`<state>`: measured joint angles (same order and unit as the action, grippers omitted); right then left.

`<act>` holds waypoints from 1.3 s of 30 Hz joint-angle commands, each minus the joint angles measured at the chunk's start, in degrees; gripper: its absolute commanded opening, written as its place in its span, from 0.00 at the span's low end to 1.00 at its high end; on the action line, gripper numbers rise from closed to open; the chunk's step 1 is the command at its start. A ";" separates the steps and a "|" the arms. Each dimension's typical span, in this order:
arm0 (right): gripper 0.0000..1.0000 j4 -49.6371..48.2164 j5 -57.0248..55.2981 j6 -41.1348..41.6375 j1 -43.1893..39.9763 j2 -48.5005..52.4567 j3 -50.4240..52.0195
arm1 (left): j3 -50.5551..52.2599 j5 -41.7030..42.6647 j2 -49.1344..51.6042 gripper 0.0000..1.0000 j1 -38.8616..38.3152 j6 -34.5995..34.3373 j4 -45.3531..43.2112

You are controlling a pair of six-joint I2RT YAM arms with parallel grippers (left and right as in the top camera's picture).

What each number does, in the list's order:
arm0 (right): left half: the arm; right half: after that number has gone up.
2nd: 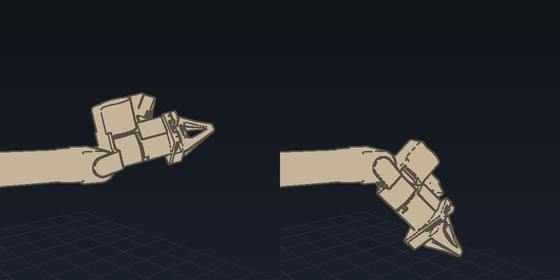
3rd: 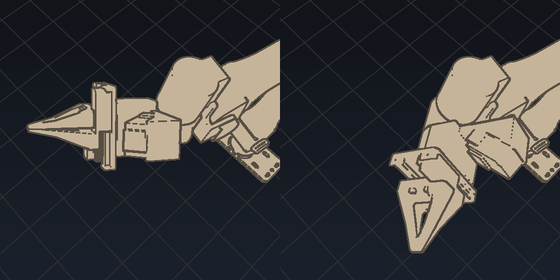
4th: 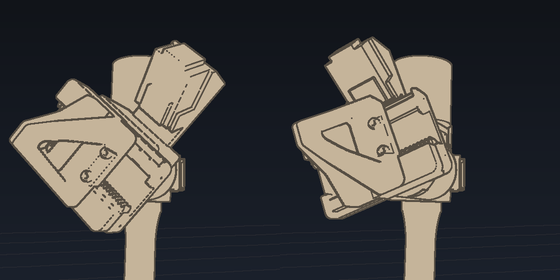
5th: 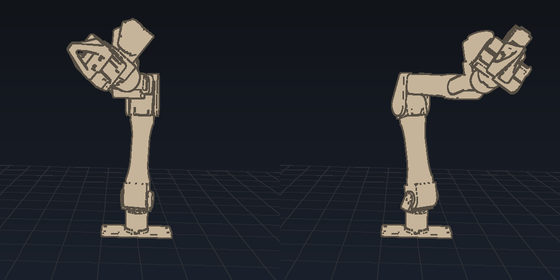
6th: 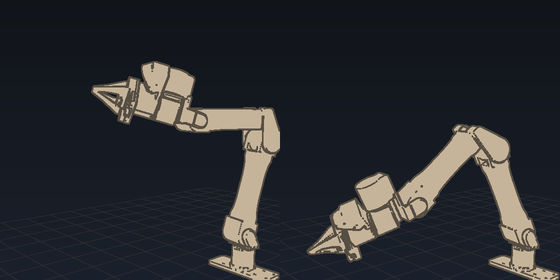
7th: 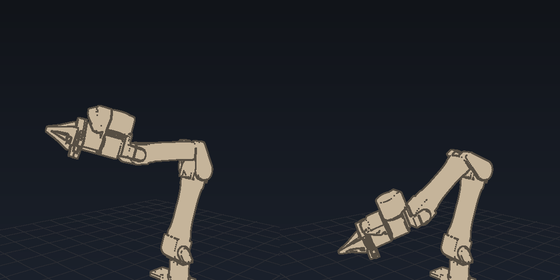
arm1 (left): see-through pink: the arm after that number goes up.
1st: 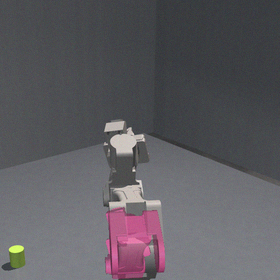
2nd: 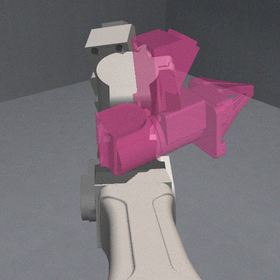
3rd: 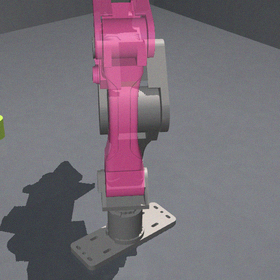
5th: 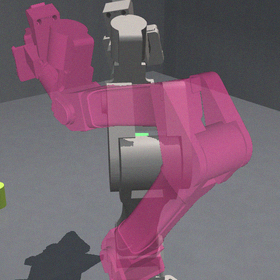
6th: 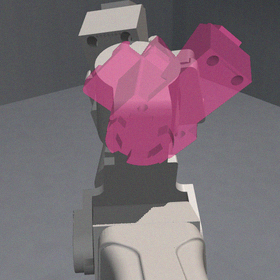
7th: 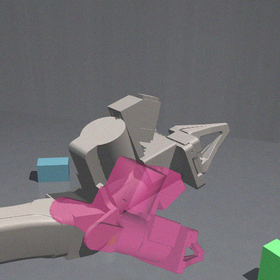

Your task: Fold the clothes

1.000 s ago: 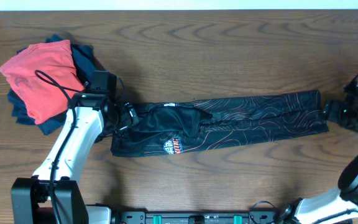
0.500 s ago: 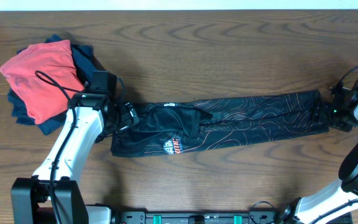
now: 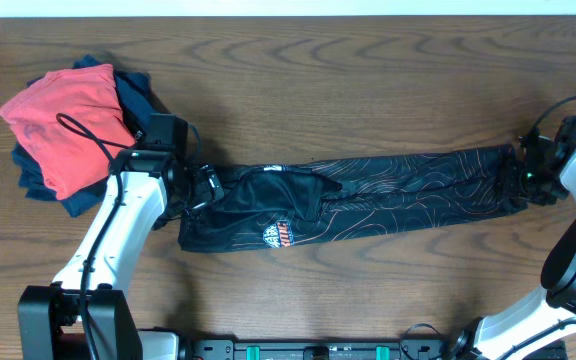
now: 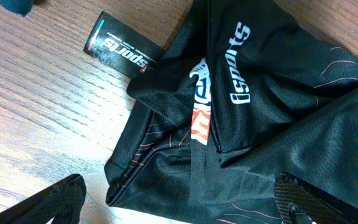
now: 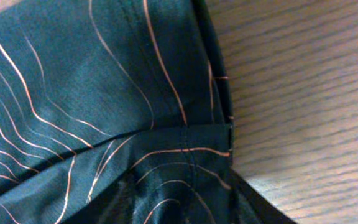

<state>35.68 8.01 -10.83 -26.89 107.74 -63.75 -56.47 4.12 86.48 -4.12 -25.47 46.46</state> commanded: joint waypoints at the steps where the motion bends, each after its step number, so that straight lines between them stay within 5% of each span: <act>1: 0.35 0.37 1.88 0.57 0.76 2.32 0.55 | -0.98 -0.02 -0.02 0.98 0.46 -0.28 0.20; 5: 0.07 0.28 1.05 1.92 0.66 2.32 0.55 | -0.98 -0.02 -0.02 0.98 0.46 -0.26 0.22; 8: 0.01 -0.22 0.37 4.09 0.66 2.29 0.15 | -0.98 -0.02 -0.02 0.98 0.46 -0.26 0.26; 21: 0.01 14.60 -6.08 7.58 3.10 1.73 -13.88 | -0.98 -0.02 -0.02 0.98 0.46 -0.28 0.33; 39: 0.01 26.73 -10.16 12.92 29.94 -1.03 -14.84 | -0.98 -0.02 -0.02 0.98 0.46 -0.28 0.24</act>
<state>62.02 -0.69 -0.99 0.10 108.44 -77.89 -56.47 4.14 86.48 -4.12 -25.47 46.48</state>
